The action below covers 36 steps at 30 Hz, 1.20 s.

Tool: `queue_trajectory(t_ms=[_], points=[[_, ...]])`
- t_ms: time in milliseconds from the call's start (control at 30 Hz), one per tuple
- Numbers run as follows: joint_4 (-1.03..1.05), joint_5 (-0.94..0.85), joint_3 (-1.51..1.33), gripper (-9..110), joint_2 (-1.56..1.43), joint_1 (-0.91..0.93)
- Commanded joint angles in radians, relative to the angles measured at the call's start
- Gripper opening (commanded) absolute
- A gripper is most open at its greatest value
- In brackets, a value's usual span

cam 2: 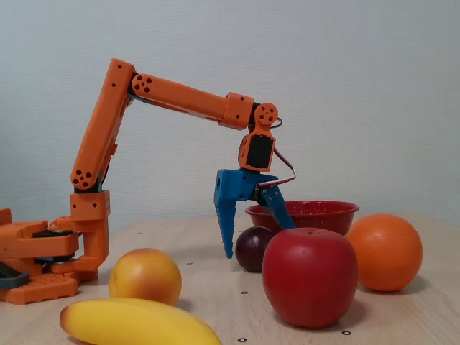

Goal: Put plum in the red bowl.

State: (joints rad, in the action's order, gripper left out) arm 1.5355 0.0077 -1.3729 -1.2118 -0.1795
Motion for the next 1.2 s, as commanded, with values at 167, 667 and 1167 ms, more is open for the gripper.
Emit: queue_trajectory(t_ms=[167,667,1167], points=[[-0.017,-0.029,0.061,46,-0.020,-0.006],[-0.015,-0.029,0.078,46,-0.008,-0.025],[0.003,-0.037,0.078,46,-0.011,-0.034]])
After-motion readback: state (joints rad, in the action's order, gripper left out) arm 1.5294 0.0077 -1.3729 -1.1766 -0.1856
